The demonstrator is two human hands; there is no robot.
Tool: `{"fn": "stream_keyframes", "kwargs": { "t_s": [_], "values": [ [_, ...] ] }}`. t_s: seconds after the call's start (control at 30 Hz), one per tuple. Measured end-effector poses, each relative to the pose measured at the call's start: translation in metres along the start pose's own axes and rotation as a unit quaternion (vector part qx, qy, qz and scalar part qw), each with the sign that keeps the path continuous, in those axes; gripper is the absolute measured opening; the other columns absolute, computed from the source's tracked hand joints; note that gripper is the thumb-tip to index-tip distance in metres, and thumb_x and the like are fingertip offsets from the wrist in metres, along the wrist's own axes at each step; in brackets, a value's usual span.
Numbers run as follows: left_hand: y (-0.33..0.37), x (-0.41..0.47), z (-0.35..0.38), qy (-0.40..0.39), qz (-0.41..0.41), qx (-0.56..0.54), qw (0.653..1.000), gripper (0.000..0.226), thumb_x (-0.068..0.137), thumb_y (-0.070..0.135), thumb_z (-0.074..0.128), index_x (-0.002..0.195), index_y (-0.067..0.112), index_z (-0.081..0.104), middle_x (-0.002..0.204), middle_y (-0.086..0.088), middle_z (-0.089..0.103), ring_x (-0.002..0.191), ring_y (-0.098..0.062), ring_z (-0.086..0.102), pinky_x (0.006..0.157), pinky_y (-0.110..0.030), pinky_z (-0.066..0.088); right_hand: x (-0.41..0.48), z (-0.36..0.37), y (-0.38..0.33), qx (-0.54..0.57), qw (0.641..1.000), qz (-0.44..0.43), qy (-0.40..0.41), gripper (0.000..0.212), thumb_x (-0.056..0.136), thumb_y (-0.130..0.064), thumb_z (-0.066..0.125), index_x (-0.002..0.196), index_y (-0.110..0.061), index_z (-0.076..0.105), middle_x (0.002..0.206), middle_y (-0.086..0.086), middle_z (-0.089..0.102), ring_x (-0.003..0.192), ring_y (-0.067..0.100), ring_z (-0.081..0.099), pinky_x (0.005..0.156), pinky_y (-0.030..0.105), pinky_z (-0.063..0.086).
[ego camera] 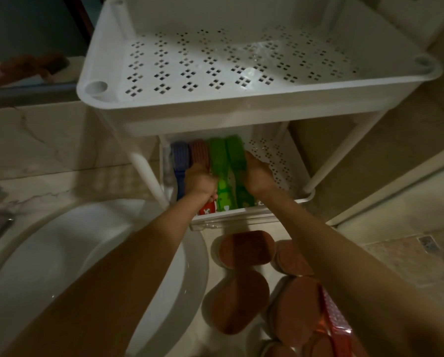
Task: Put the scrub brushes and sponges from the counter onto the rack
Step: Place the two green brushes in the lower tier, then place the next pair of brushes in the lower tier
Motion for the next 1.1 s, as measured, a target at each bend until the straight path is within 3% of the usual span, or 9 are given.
{"fn": "stream_keyframes", "kwargs": {
  "t_s": [0.17,0.37,0.57,0.77,0.9,1.0,1.1],
  "values": [
    [0.009,-0.016,-0.001,0.022,0.029,0.012,0.999,0.011,0.089,0.005,0.049,0.08,-0.002,0.05,0.055,-0.009,0.049,0.018,-0.006,0.044,0.022,-0.009,0.028,-0.036,-0.021,-0.013,-0.004,0.997,-0.027,0.078,0.048,0.085,0.011,0.043,0.132,0.002,0.036,0.118,0.027,0.056,0.107,0.04,0.058,0.09,0.044,0.049],
    [0.02,-0.072,-0.011,0.047,0.078,-0.001,0.996,0.034,0.092,0.009,0.046,0.058,0.004,0.049,0.049,-0.008,0.046,0.026,-0.009,0.048,0.022,-0.01,0.027,-0.123,-0.047,-0.019,0.066,0.985,-0.044,0.156,0.042,0.081,0.012,0.042,0.122,0.006,0.051,0.117,0.029,0.056,0.104,0.043,0.056,0.083,0.043,0.046],
    [-0.01,-0.143,0.014,-0.011,0.049,-0.001,0.999,0.034,0.088,0.012,0.047,0.055,0.019,0.045,0.048,-0.004,0.049,0.015,-0.002,0.038,0.025,-0.006,0.026,-0.215,-0.03,0.025,0.053,0.993,0.045,0.093,0.03,0.085,-0.009,0.056,0.113,0.001,0.054,0.117,0.022,0.056,0.108,0.04,0.054,0.084,0.042,0.043],
    [-0.042,-0.187,0.048,-0.069,0.034,0.053,0.996,0.024,0.087,0.015,0.048,0.064,0.018,0.052,0.051,0.001,0.054,0.016,-0.002,0.039,0.034,-0.015,0.032,-0.288,-0.026,0.094,-0.01,0.97,0.197,0.144,0.04,0.085,-0.019,0.057,0.115,0.004,0.043,0.117,0.025,0.05,0.109,0.041,0.051,0.086,0.043,0.043],
    [-0.045,-0.202,0.061,-0.088,0.034,0.068,0.993,0.024,0.092,0.018,0.047,0.068,0.017,0.051,0.056,0.002,0.054,0.033,-0.009,0.048,0.039,-0.019,0.035,-0.308,-0.016,0.125,0.008,0.958,0.262,0.117,0.054,0.082,-0.023,0.065,0.118,0.006,0.038,0.124,0.027,0.046,0.113,0.042,0.051,0.089,0.044,0.044],
    [-0.046,-0.208,0.064,-0.079,0.03,0.068,0.994,0.024,0.092,0.019,0.047,0.068,0.017,0.05,0.057,0.002,0.055,0.042,-0.013,0.047,0.042,-0.021,0.035,-0.314,-0.006,0.138,0.014,0.957,0.281,0.075,0.049,0.085,-0.029,0.062,0.117,0.005,0.046,0.122,0.026,0.051,0.112,0.04,0.053,0.088,0.044,0.045],
    [-0.052,-0.211,0.062,-0.064,0.023,0.076,0.995,0.028,0.091,0.019,0.047,0.062,0.021,0.048,0.056,0.001,0.056,0.042,-0.015,0.048,0.042,-0.02,0.036,-0.315,-0.005,0.14,0.04,0.959,0.269,0.086,0.039,0.085,-0.028,0.061,0.107,0.004,0.055,0.112,0.025,0.06,0.102,0.039,0.059,0.081,0.044,0.048]
  ]
}}
Point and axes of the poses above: each hand's wrist, its own x-axis towards the middle knuckle, its own z-axis out of the palm, y = z × x, the point moved 6 cm from there along x, towards the middle knuckle
